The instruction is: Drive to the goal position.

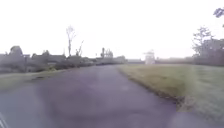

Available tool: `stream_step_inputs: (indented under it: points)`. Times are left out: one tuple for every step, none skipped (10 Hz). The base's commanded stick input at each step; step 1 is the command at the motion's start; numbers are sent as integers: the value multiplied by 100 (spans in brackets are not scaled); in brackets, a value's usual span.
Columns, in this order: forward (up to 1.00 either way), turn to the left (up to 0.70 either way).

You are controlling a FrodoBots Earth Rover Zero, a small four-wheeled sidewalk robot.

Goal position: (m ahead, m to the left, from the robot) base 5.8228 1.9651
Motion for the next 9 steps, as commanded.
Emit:
stream_step_inputs:
  points:
    - [70,-14]
    - [70,-14]
    - [70,-14]
    - [70,-14]
    - [70,-14]
    - [70,-14]
    - [70,-14]
    - [70,-14]
    - [70,-14]
